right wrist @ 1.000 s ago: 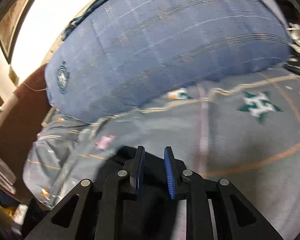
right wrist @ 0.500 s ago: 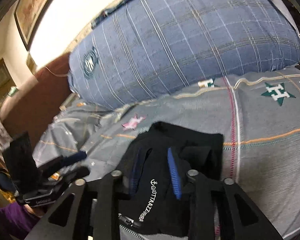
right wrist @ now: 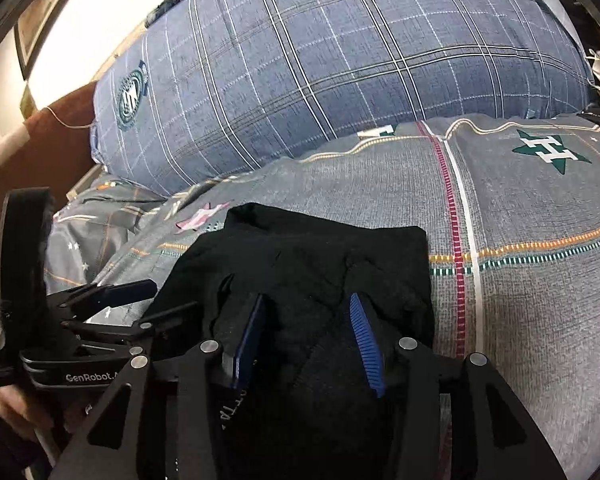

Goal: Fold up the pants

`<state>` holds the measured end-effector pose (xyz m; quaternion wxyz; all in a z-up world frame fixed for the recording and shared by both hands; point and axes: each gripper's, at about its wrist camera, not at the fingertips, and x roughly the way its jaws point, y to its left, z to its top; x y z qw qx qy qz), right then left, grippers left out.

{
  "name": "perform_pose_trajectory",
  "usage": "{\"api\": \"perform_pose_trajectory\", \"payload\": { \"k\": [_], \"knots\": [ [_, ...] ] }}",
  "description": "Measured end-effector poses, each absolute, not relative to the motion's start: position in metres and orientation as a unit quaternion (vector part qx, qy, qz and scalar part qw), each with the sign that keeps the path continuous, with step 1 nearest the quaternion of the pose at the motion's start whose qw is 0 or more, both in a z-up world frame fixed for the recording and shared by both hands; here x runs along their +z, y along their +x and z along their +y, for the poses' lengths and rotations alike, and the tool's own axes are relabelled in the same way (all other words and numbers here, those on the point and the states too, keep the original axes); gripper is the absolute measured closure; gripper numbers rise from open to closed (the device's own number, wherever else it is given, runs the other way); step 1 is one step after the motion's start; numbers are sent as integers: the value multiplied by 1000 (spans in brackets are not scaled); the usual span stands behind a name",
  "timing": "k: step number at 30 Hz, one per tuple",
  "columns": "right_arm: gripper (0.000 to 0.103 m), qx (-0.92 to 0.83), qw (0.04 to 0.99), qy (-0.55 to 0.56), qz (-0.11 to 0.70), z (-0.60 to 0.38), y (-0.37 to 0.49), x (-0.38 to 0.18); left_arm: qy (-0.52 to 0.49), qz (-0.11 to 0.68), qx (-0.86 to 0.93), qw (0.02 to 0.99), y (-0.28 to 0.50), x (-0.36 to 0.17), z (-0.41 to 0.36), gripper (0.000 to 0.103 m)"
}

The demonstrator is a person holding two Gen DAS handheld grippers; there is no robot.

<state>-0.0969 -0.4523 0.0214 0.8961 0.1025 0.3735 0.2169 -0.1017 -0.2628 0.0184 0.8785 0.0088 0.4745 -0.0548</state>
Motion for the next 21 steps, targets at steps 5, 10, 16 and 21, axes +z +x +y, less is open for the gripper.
{"api": "perform_pose_trajectory", "payload": {
  "k": [5, 10, 16, 21],
  "knots": [
    [56, 229, 893, 114, 370, -456, -94, 25, -17, 485, -46, 873, -103, 22, -254, 4],
    [51, 219, 894, 189, 343, -487, -116, 43, -6, 432, -52, 901, -142, 49, -243, 4],
    [45, 216, 908, 172, 314, -497, -156, 56, -6, 434, -66, 898, -177, 44, -235, 4],
    [42, 180, 896, 106, 392, -472, -161, 30, 9, 465, -44, 884, -178, 9, -235, 3]
  ]
}}
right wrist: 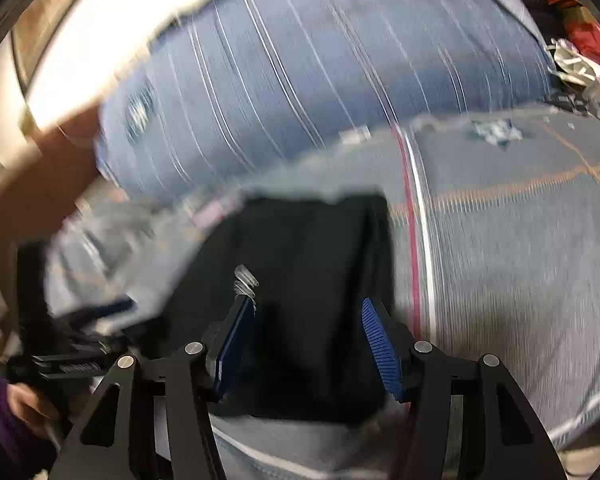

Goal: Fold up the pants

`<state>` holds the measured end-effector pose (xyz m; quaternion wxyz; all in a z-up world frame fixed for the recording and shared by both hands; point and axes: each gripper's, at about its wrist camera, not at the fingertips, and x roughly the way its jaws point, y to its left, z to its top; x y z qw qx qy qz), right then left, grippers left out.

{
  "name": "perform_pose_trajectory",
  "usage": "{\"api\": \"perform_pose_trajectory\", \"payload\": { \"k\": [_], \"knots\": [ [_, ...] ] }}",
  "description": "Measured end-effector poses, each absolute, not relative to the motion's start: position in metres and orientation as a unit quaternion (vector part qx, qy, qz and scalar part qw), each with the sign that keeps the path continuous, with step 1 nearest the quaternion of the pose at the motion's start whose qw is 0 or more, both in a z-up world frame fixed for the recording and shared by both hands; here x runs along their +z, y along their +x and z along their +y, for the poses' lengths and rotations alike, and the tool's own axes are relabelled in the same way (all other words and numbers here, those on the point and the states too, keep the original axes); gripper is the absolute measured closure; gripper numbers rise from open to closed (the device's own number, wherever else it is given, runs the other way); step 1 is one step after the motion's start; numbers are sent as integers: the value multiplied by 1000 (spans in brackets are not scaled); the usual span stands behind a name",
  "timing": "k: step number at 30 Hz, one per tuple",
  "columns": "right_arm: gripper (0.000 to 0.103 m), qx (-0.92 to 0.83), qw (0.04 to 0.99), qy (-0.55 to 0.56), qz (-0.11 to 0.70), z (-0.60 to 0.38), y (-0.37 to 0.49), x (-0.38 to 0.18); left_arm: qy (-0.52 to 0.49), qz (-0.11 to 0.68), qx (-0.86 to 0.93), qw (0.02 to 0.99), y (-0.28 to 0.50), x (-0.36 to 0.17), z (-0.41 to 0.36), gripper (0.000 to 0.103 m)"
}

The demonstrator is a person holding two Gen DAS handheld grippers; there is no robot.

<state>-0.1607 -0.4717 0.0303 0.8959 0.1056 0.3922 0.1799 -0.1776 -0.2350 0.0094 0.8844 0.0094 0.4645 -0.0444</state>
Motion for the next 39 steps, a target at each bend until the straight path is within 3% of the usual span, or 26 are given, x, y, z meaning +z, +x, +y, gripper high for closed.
{"api": "perform_pose_trajectory", "payload": {
  "k": [4, 14, 25, 33, 35, 36, 39],
  "knots": [
    [31, 161, 896, 59, 410, -455, -157, 17, 9, 451, -33, 892, -184, 5, -237, 1],
    [31, 178, 894, 158, 379, -493, -162, 40, -75, 428, -66, 898, -171, 53, -202, 2],
    [25, 210, 845, 203, 448, -496, -103, 21, -154, 507, -135, 837, -124, 23, -217, 2],
    [18, 239, 846, 206, 430, -491, -100, 14, -179, 510, -208, 815, -123, 17, -243, 3],
    [21, 262, 839, 205, 430, -486, -101, 14, -191, 507, -212, 814, -124, 18, -245, 8],
    [28, 267, 843, 191, 426, -481, -104, 16, -184, 507, -205, 817, -123, 19, -247, 10],
    [48, 267, 858, 142, 414, -468, -111, 20, -162, 503, -186, 829, -125, 21, -251, 31]
  ]
}}
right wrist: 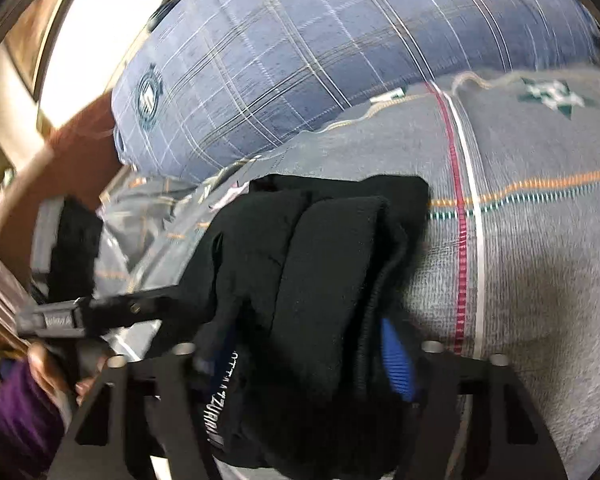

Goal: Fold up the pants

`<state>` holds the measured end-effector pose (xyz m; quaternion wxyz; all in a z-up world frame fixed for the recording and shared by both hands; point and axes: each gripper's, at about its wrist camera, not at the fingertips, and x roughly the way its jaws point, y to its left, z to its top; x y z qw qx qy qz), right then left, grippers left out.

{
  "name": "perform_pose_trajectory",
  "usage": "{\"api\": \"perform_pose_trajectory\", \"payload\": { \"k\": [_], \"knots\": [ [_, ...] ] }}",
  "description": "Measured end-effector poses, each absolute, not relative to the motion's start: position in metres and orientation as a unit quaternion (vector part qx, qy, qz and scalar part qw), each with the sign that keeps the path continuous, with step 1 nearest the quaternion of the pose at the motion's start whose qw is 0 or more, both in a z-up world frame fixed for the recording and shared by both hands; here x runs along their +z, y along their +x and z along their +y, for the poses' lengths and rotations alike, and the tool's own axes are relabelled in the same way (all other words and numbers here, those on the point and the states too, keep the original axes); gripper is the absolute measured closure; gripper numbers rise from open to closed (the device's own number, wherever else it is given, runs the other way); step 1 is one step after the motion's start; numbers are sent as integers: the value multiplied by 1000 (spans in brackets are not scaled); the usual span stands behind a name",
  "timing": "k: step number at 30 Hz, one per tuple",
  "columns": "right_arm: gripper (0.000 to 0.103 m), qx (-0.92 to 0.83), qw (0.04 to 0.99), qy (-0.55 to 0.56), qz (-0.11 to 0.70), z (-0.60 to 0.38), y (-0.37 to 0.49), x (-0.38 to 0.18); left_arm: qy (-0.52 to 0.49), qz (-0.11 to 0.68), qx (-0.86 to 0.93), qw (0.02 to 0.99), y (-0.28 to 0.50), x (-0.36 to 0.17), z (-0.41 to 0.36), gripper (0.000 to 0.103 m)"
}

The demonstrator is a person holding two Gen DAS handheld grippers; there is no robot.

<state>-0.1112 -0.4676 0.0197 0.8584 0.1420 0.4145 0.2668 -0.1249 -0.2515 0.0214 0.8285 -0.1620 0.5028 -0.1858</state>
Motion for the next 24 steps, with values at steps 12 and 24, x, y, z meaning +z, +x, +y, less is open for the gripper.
{"api": "perform_pose_trajectory", "payload": {
  "k": [12, 24],
  "knots": [
    [71, 286, 901, 87, 315, -455, -150, 52, -135, 463, -172, 859, -140, 50, -252, 74],
    [72, 339, 892, 100, 282, -402, -111, 111, -159, 404, -108, 895, -134, 114, -188, 74]
  ]
}}
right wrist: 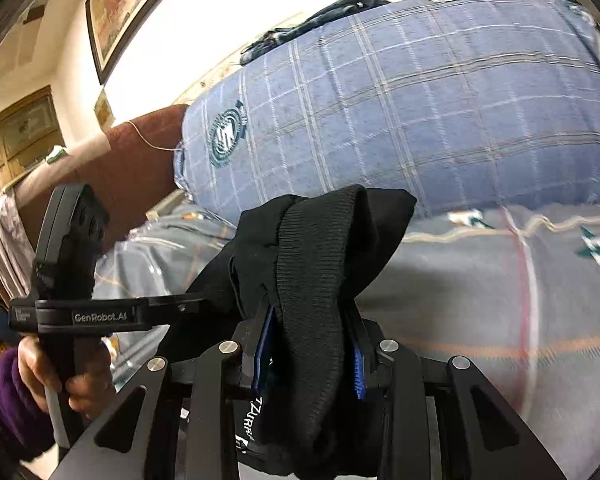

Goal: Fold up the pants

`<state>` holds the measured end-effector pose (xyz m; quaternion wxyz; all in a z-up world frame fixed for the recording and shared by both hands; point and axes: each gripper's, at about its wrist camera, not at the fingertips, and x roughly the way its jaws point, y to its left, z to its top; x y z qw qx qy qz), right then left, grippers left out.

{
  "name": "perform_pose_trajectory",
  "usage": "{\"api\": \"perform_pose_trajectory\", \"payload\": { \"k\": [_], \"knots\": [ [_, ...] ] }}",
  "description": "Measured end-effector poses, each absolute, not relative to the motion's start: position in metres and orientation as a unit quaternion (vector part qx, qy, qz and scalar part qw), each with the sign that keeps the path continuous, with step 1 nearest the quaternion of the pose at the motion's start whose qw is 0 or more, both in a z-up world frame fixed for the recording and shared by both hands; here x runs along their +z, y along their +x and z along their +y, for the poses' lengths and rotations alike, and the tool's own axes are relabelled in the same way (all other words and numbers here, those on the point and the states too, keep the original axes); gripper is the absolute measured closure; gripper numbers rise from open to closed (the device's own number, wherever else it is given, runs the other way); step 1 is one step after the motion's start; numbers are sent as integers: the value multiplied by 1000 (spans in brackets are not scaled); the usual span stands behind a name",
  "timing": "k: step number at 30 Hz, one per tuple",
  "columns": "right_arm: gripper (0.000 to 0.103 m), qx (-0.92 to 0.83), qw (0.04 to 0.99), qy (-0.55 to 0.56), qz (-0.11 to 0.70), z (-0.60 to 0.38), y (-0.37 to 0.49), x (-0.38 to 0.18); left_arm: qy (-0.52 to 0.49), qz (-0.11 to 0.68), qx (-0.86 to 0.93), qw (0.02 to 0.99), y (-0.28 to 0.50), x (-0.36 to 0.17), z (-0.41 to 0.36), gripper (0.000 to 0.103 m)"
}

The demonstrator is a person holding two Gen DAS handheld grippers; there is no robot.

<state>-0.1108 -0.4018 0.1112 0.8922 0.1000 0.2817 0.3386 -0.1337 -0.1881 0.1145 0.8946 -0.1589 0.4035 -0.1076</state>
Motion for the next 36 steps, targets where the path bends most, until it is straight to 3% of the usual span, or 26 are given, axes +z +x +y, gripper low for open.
{"api": "perform_pose_trajectory", "payload": {
  "k": [5, 7, 10, 13, 17, 20, 24, 28, 30, 32, 36],
  "knots": [
    [71, 355, 871, 117, 318, -369, -76, 98, -162, 430, -54, 886, -120, 94, -157, 73],
    [66, 347, 859, 108, 359, -352, -61, 74, -157, 460, -30, 873, -113, 69, -150, 73],
    [50, 317, 849, 63, 419, -330, -51, 32, -153, 508, 16, 847, -109, 29, -137, 59],
    [47, 318, 850, 65, 414, -333, -55, 24, -163, 495, 13, 854, -114, 33, -129, 58],
    [47, 314, 874, 58, 367, -346, -61, 58, -94, 444, 41, 890, -118, 67, -131, 56],
    [47, 331, 885, 72, 319, -347, -64, 86, -71, 405, 49, 910, -116, 85, -133, 36],
    [52, 353, 879, 67, 314, -328, -56, 93, -51, 404, 60, 912, -97, 78, -138, 36],
    [71, 323, 849, 73, 412, -303, -15, 42, -28, 460, 98, 882, -68, 32, -133, 36],
    [71, 317, 838, 123, 428, -310, 0, 25, -42, 493, 103, 863, -61, 11, -126, 34],
    [71, 321, 826, 163, 433, -318, 5, 22, -75, 478, 100, 869, -70, 17, -119, 35],
    [64, 317, 851, 114, 403, -324, -21, 49, -49, 448, 105, 886, -95, 47, -125, 35]
  ]
}}
